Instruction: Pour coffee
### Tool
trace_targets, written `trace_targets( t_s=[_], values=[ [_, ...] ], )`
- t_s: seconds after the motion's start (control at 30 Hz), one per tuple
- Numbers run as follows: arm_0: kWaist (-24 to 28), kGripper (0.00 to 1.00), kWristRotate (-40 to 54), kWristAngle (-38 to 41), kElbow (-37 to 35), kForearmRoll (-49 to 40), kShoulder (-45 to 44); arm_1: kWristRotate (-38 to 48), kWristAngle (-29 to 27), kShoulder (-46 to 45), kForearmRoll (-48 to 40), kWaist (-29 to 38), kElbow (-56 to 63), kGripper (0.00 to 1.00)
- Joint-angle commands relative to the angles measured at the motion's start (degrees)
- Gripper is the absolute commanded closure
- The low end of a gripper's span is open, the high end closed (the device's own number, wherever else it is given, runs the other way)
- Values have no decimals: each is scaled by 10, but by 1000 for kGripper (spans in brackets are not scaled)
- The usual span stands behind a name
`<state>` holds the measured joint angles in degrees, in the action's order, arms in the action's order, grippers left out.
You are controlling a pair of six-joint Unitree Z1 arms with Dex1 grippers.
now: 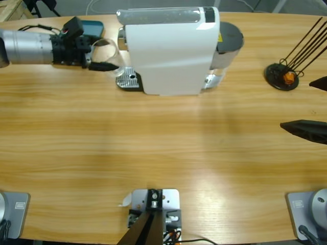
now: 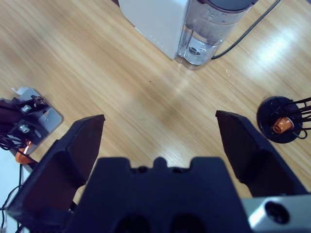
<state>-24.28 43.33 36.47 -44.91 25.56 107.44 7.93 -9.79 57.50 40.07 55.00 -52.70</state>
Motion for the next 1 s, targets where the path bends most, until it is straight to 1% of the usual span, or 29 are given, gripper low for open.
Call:
trace_targets(
  t_s=[0.03,1.0],
  values=[
    [-27,1000,-5,7,-24,-1,59,-2,-6,9,1,6,25,0],
    [-52,1000,-5,-4,-21,-4,60,0,-15,21,-27,6,39,0]
  ],
)
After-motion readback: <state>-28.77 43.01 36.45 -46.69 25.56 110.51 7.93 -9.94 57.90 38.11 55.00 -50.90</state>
